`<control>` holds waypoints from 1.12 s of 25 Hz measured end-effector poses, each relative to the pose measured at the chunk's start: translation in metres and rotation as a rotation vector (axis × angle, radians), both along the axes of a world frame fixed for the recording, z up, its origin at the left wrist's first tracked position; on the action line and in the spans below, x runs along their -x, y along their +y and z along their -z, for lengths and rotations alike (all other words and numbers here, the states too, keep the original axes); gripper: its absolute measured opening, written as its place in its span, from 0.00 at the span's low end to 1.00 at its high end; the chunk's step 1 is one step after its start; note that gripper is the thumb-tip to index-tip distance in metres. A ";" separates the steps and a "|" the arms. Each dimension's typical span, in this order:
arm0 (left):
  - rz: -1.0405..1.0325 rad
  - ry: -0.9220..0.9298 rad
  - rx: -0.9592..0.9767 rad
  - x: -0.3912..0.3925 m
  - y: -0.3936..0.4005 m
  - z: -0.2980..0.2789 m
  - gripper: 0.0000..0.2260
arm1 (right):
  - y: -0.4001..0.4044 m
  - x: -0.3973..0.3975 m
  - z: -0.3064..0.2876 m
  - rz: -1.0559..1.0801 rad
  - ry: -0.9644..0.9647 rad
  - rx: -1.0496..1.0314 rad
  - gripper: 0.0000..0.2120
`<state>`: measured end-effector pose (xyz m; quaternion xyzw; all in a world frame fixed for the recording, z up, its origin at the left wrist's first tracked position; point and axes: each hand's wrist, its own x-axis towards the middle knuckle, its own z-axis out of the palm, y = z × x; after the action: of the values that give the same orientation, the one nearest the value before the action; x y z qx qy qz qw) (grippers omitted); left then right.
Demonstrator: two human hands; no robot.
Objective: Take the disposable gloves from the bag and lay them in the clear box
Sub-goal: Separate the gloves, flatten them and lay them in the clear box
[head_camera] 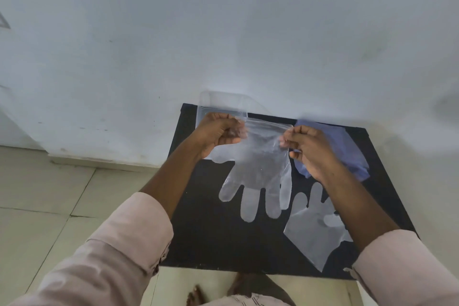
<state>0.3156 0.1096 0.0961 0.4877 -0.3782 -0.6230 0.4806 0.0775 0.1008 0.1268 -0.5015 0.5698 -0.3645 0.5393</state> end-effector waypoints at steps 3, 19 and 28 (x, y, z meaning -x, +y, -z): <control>-0.033 -0.009 0.011 0.006 -0.006 -0.008 0.02 | -0.005 -0.009 0.002 0.055 -0.115 -0.002 0.06; -0.262 -0.079 -0.075 -0.039 -0.094 -0.009 0.04 | -0.125 -0.076 0.015 -0.054 -0.072 0.004 0.11; -0.520 -0.211 -0.056 -0.075 -0.205 -0.028 0.04 | -0.242 -0.138 0.002 -0.037 -0.082 0.122 0.10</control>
<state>0.3910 -0.0958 0.1240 0.6438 -0.2709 -0.4347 0.5684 0.2156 -0.1411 0.1244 -0.5286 0.5148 -0.4086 0.5372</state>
